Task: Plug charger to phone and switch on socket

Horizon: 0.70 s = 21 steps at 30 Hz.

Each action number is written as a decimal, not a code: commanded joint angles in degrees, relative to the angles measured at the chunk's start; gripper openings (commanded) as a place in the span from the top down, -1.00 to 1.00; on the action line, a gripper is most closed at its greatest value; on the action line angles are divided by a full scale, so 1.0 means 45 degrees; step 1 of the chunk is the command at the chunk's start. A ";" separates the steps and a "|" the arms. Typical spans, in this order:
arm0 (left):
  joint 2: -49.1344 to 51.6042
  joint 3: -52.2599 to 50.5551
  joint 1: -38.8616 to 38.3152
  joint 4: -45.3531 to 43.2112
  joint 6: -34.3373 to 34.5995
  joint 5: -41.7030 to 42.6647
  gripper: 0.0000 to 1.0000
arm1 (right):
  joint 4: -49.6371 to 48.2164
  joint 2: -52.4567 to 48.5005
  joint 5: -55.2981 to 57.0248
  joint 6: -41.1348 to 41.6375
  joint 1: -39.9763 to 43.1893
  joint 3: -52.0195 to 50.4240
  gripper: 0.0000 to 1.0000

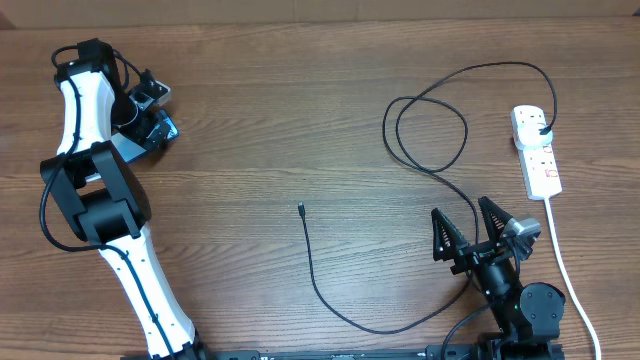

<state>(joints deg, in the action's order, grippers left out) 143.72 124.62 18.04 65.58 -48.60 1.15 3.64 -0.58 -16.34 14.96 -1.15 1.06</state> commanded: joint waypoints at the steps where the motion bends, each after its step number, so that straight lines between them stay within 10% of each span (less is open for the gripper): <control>1: 0.1365 -0.0330 -0.0112 -0.0151 -0.0044 -0.0291 -0.99 | -0.0068 0.0092 -0.0049 0.0015 0.0019 -0.0136 -1.00; 21: 0.1365 -0.0301 -0.3512 0.0335 0.0131 -0.0282 -0.38 | -0.0068 0.0092 -0.0049 0.0015 0.0024 -0.0136 -1.00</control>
<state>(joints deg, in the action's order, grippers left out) 143.90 125.38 6.24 66.52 -48.49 -3.77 3.62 -0.58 -16.32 14.98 -1.15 1.06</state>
